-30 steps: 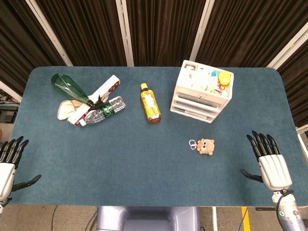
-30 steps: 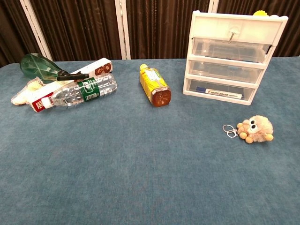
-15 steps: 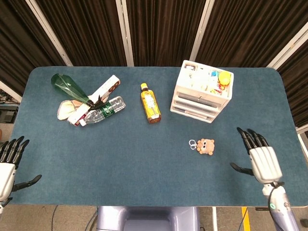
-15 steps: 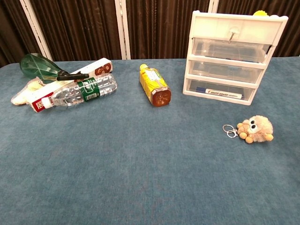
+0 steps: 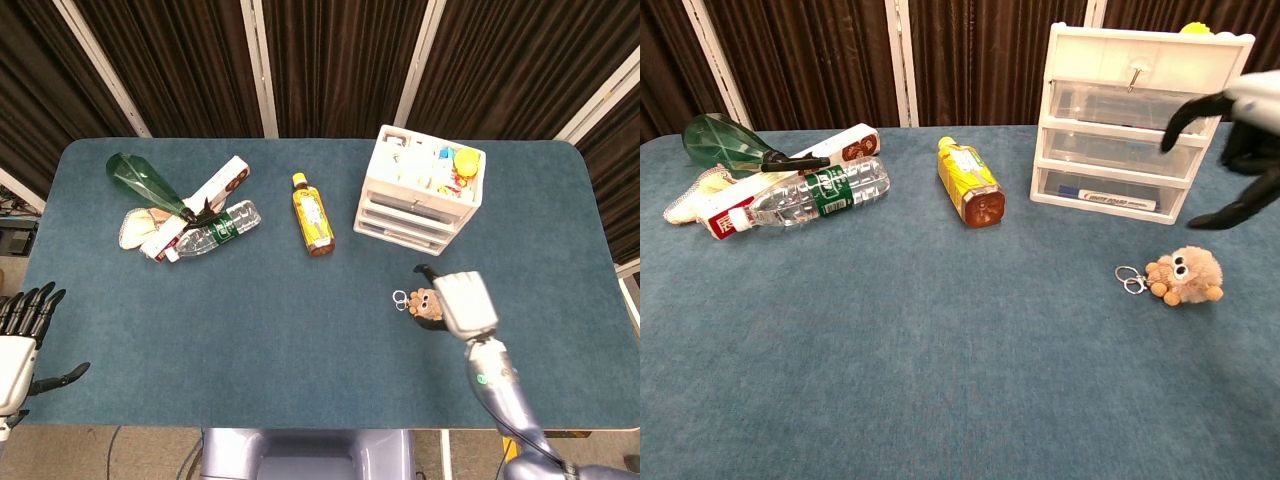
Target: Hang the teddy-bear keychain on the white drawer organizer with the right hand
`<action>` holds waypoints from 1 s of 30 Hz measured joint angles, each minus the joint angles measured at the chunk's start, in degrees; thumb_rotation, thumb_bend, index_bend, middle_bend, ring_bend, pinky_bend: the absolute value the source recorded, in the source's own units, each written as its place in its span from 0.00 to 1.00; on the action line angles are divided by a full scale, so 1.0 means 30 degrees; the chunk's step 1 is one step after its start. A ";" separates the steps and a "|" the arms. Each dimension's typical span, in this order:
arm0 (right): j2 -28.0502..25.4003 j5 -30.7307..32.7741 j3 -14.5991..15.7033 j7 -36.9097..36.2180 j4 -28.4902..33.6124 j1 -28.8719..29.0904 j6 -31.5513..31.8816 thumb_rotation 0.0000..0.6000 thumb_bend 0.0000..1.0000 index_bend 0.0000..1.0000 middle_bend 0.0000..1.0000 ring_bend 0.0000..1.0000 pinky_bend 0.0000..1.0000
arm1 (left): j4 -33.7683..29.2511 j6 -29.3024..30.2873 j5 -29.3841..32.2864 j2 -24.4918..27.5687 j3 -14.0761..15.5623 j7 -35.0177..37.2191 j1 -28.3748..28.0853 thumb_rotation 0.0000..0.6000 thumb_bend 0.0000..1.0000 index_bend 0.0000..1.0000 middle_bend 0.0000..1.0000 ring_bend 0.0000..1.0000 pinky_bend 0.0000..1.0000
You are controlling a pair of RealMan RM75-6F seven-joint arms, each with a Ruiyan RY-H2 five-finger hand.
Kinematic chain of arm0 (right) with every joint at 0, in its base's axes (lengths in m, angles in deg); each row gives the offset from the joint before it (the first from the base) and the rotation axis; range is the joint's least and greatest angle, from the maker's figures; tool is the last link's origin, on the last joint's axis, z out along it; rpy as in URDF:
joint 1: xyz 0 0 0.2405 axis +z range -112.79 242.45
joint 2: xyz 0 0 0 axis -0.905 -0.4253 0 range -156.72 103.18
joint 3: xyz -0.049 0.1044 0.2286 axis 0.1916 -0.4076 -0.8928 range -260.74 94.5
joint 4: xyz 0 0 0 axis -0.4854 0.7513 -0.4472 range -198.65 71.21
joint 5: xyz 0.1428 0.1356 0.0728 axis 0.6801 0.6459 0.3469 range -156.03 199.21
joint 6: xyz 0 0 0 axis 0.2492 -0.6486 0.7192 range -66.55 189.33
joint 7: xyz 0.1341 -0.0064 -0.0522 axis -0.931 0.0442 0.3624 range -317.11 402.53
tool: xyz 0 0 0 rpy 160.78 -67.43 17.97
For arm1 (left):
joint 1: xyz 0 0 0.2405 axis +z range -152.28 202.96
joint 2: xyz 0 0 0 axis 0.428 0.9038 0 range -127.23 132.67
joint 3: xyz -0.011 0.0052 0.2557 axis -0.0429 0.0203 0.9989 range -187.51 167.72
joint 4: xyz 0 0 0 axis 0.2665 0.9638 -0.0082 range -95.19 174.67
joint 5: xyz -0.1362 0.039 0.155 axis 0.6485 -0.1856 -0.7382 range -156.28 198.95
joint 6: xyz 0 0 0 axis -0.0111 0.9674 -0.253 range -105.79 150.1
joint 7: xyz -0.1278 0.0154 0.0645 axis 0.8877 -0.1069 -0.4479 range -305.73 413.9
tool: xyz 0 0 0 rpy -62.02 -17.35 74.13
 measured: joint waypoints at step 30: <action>0.6878 0.8191 -0.0792 0.4694 -0.7456 0.3958 -0.1352 1.00 0.19 0.39 1.00 1.00 0.90 | -0.0327 -0.0928 0.0411 0.0302 0.0052 0.0762 -0.0414 0.88 0.07 0.00 0.00 0.00 0.00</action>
